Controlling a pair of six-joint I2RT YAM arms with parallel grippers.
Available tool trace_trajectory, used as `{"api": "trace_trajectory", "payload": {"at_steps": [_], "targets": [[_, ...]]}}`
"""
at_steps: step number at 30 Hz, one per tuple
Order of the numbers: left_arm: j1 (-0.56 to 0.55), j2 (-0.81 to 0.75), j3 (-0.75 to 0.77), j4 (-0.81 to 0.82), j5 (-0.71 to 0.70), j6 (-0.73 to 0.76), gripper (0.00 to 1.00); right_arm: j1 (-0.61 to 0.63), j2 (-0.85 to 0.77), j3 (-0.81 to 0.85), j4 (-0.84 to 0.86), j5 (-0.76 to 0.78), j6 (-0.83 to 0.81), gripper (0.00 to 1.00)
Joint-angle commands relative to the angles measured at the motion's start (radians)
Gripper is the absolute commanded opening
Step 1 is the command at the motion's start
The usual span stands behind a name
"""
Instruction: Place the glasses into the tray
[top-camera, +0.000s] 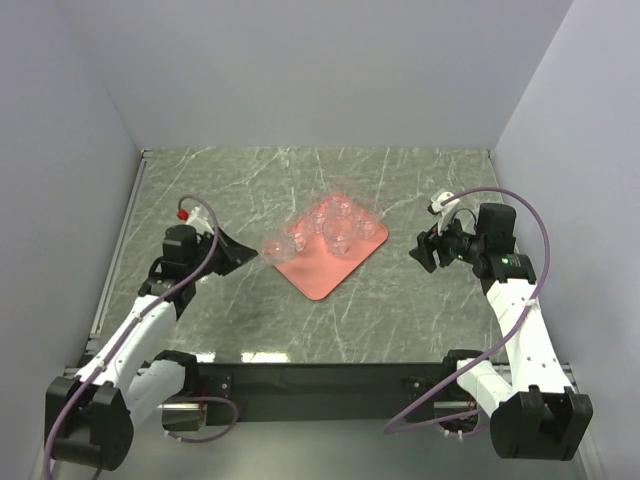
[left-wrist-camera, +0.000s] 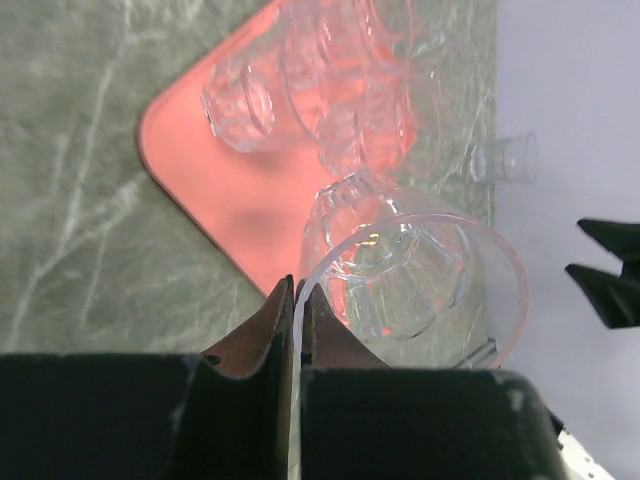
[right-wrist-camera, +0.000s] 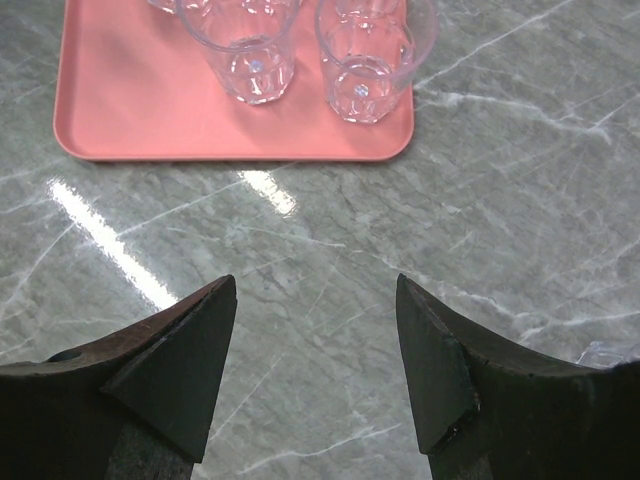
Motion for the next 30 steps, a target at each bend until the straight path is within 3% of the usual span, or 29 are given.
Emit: {"api": "trace_trajectory", "payload": {"at_steps": [1,15,30], "targets": [[-0.077,-0.014,-0.015,0.036,-0.084,-0.04,0.0,-0.012,0.003,-0.014,0.023,-0.008,-0.012,0.72],[-0.433,0.223,0.158,0.005,-0.408,-0.018,0.0,-0.015,0.008,-0.014,0.021,-0.008,-0.015,0.72],[-0.562,0.496,0.36,-0.062,-0.574,0.035,0.02,-0.026,0.005,-0.014,0.016,-0.016,-0.019,0.72]]}}
